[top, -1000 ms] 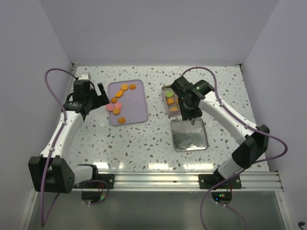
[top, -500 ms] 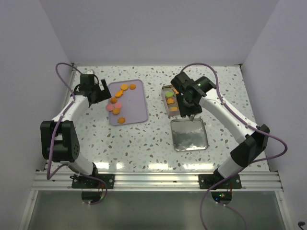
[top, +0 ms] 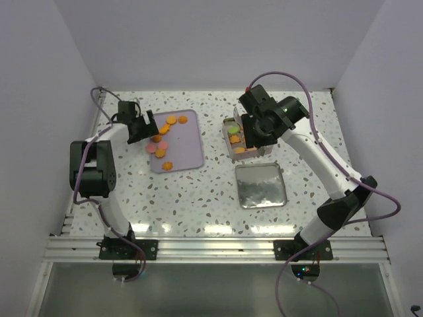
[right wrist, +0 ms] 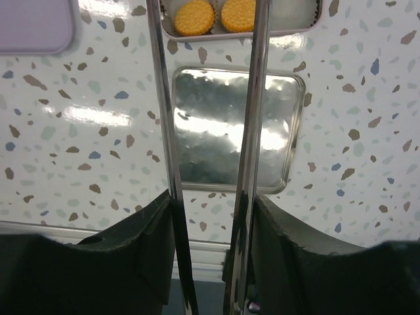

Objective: Pack the cookies

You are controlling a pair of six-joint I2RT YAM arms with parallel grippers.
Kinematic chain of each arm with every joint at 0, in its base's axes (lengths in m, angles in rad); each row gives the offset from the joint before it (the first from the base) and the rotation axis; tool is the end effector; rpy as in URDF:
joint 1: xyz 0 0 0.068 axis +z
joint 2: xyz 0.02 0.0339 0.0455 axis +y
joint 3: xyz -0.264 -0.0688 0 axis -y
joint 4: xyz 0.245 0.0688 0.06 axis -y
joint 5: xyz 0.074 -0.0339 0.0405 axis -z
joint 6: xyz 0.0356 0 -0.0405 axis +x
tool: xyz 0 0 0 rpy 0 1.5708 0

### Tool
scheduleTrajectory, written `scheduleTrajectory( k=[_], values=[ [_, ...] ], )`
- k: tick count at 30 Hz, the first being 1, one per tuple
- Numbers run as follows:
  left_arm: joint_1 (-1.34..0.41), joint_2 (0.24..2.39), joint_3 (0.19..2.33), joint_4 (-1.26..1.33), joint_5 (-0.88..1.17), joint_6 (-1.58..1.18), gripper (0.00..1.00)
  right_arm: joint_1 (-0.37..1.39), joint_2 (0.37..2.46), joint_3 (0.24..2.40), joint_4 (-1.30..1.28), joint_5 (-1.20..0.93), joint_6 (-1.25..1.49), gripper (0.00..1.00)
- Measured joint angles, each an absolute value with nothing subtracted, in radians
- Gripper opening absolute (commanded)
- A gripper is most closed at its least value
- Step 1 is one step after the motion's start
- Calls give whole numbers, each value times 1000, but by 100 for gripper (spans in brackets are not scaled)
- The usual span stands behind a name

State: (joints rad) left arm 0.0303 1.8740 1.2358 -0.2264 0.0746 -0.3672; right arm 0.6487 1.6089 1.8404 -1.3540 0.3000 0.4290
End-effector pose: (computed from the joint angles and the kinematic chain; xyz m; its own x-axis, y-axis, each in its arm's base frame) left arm 0.4023 0.0095 0.1844 -0.7163 -0.3799 -0.5853 -0.2561 0.9234 -0.2859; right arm 0.2467 0.1738 0.3946 -0.8507 -0.1463 -0.5049 -0.1333 0.9891 -0.0619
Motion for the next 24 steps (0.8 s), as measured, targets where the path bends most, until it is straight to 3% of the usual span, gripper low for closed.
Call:
scheduleTrajectory(
  k=[14, 24],
  values=[
    [-133, 1864, 1165, -120, 162, -451, 98, 648, 1667, 1945, -1352, 242, 434, 45],
    [-130, 1742, 1142, -157, 147, -464, 98, 652, 1669, 1944, -1353, 206, 453, 44]
  ],
)
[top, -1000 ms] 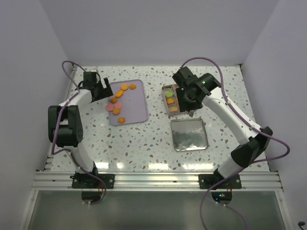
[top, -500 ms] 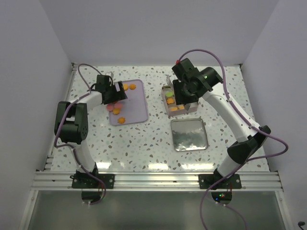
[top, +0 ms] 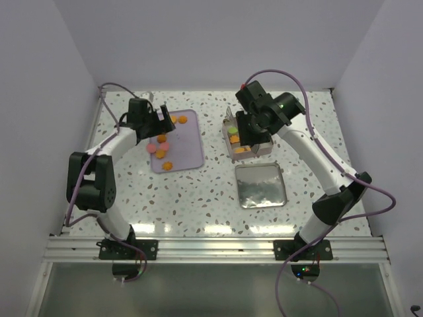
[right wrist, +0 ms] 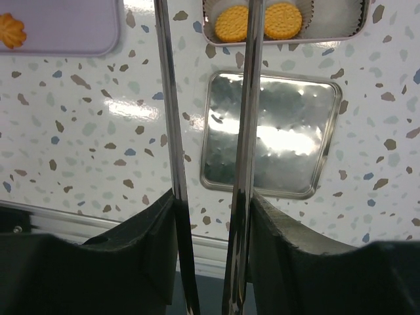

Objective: Pack the cookies

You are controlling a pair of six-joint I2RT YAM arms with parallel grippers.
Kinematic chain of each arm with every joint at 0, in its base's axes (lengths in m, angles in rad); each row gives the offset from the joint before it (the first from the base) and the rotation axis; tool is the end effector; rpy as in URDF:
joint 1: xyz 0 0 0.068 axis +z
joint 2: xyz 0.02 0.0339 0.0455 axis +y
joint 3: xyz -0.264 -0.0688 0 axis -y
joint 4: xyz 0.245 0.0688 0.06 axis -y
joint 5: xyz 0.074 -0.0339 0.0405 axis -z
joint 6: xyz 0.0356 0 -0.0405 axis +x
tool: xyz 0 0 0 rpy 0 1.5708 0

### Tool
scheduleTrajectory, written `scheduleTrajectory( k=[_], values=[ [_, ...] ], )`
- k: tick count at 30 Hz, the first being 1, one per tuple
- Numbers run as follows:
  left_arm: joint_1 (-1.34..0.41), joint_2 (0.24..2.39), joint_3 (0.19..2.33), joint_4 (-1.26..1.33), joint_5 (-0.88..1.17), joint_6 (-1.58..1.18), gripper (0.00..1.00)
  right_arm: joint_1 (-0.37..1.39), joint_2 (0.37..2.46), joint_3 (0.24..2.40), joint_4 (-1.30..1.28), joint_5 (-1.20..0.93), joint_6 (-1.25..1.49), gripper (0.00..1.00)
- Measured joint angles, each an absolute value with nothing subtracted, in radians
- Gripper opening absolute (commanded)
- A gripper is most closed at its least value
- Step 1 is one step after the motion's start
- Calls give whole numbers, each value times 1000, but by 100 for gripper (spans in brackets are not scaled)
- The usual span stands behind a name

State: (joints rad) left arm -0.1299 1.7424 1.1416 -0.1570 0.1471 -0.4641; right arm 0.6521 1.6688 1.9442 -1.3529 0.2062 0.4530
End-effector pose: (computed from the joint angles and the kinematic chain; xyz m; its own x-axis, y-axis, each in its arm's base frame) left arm 0.3765 -0.0545 0.2095 -0.7141 -0.3533 -0.6044 -0.0961 0.9046 -0.4152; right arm 0.2562 0.1865 0.4047 -0.8557 -0.1144 -0.5047 -0.1584 0.9863 0.0451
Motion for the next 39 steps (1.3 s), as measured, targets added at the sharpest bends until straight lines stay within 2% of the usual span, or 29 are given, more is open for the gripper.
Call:
scheduleTrajectory(
  k=[5, 12, 19, 25, 39],
  values=[
    [-68, 1711, 1244, -189, 98, -432, 98, 665, 1670, 1944, -1353, 189, 463, 43],
    [-8, 1785, 1241, -217, 59, -390, 97, 704, 1713, 1948, -1354, 178, 473, 43],
    [-7, 1927, 1231, -213, 99, -368, 97, 721, 1734, 1952, -1354, 165, 479, 43],
    [-10, 1964, 1270, -168, 153, -378, 96, 721, 1734, 1966, -1354, 173, 477, 43],
    [-239, 1941, 1205, -69, 177, -477, 97, 721, 1796, 2016, -1353, 173, 470, 43]
  ],
)
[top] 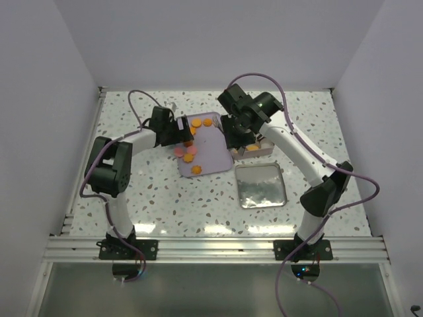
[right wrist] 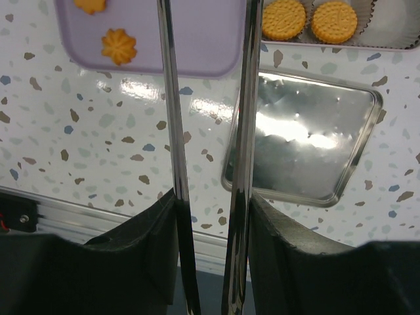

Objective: Pack the cookies

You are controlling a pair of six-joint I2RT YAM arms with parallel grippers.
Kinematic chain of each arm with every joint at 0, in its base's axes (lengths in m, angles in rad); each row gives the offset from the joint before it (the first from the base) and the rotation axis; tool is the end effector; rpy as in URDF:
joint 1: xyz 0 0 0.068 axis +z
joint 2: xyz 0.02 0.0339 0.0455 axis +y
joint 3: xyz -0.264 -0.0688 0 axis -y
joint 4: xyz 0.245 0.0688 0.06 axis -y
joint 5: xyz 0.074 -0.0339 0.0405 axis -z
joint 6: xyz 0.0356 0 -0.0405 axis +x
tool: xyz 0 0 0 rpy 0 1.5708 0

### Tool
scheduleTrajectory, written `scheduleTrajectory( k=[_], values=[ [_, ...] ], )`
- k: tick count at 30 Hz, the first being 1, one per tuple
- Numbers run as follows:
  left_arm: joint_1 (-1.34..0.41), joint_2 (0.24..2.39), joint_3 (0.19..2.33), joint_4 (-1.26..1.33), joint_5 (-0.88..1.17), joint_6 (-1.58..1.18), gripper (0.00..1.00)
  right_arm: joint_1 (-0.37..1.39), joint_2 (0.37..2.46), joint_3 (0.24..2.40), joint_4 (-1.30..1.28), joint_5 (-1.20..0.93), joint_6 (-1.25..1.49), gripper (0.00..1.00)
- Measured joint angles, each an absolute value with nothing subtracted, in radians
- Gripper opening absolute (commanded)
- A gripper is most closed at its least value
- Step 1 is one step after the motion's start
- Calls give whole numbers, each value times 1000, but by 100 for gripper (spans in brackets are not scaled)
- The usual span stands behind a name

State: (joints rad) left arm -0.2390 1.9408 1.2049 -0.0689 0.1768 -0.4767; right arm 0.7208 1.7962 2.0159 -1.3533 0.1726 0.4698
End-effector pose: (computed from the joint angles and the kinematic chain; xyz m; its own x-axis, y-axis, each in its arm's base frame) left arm 0.3997 -0.1038 0.1611 -0.7834 -0.2740 -0.5578 -0.0090 0.9024 -0.4307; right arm 0.2679 0.2272 0.3840 -0.8765 -0.1763 -0.4480 -0.2229 0.9734 0.0529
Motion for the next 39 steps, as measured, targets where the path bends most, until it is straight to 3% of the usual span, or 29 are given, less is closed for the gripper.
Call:
scheduleTrajectory(
  k=[8, 19, 26, 39],
  values=[
    [-223, 1874, 1200, -145, 181, -517, 99, 736, 1796, 1994, -1351, 139, 468, 43],
    [-36, 1480, 1166, -260, 71, -527, 100, 978, 1879, 1900, -1328, 70, 492, 43],
    [-40, 1237, 1020, -361, 47, -482, 100, 1006, 1964, 1896, -1314, 66, 502, 43],
    [-40, 990, 920, -511, 20, -407, 100, 1015, 2079, 2007, -1336, 150, 506, 44]
  ],
)
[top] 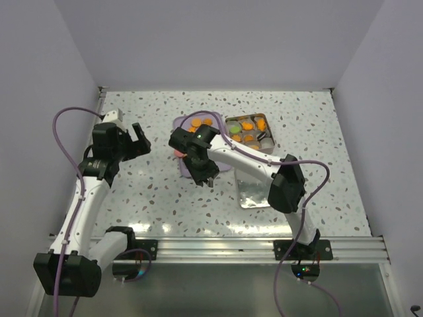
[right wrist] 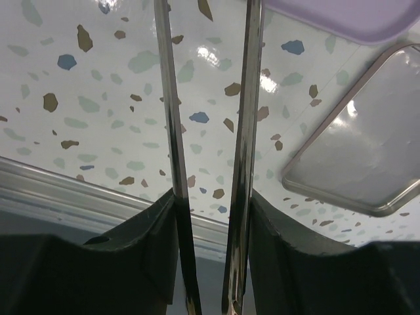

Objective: Pack the cookies

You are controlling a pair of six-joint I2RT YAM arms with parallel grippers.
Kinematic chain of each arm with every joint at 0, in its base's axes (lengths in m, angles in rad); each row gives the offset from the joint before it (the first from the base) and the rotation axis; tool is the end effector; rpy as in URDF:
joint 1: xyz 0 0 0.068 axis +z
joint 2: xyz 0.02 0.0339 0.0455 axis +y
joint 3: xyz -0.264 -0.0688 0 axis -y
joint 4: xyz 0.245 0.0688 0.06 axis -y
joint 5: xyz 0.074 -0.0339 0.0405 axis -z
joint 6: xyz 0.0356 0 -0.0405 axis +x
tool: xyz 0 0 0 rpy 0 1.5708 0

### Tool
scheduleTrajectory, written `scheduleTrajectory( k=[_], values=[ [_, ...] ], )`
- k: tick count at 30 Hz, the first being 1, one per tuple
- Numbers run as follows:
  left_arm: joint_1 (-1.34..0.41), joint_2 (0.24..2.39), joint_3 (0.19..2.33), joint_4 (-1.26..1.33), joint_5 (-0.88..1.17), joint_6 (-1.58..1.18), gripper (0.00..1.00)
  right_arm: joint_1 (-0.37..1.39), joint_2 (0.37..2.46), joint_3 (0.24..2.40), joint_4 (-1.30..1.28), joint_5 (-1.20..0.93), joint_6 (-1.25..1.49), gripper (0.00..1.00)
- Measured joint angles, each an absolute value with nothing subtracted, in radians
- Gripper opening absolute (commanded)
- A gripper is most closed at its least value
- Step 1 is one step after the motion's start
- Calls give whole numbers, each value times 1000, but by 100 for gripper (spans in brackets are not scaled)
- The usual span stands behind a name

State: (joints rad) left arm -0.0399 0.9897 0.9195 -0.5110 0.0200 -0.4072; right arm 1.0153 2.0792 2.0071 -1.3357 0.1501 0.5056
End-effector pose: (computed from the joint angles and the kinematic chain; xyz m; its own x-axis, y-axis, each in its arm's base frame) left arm 0.2151 -0.0093 0.3167 -0.5261 -0.3753 -0.7631 -0.1653 0.9254 -0.3411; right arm 0.2233 0.3497 0.2786 -0.8560 -0.4709 -0.2134 -0.4717 0.8803 -0.0505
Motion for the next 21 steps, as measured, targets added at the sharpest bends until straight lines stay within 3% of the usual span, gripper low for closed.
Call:
scheduleTrajectory(
  k=[10, 16, 21],
  values=[
    [-39, 985, 870, -542, 22, -400, 100, 1015, 2189, 2122, -1341, 174, 503, 41],
    [-39, 978, 870, -542, 22, -400, 100, 1015, 2207, 2143, -1341, 189, 490, 21],
    [-39, 977, 869, -541, 23, -400, 100, 1015, 2207, 2143, -1341, 200, 490, 18]
  ],
)
